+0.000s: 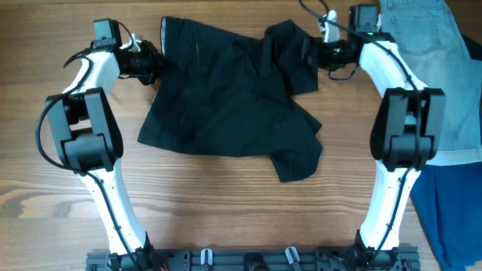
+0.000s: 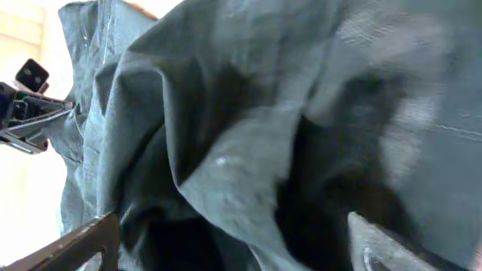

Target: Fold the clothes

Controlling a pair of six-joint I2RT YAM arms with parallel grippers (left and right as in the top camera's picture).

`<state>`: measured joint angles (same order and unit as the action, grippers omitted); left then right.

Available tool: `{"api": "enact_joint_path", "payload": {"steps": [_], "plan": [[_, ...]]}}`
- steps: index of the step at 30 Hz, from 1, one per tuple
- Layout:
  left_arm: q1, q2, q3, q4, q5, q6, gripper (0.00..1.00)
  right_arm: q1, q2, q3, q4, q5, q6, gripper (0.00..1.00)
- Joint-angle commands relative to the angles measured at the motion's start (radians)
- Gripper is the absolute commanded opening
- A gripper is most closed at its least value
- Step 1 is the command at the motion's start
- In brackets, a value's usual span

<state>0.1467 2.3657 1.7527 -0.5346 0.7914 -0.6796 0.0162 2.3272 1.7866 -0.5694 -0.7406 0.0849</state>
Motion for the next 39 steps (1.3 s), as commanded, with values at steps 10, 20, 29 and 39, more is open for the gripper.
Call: {"api": "enact_joint_path", "payload": {"steps": [10,20,29,39], "plan": [[-0.005,0.01,0.002,-0.008,0.031,-0.008,0.04,0.038,0.053,0.013,0.066,-0.022,0.073,0.05],[-0.005,0.01,0.002,-0.008,0.023,-0.005,0.04,-0.148,0.013,0.034,-0.099,0.147,0.056,0.05],[-0.005,0.01,0.002,-0.008,0.008,-0.005,0.04,-0.206,-0.002,0.055,-0.077,0.416,0.101,0.05],[-0.005,0.01,0.002,-0.008,0.003,-0.005,0.04,-0.27,-0.002,0.204,-0.094,0.504,0.188,0.04]]}}
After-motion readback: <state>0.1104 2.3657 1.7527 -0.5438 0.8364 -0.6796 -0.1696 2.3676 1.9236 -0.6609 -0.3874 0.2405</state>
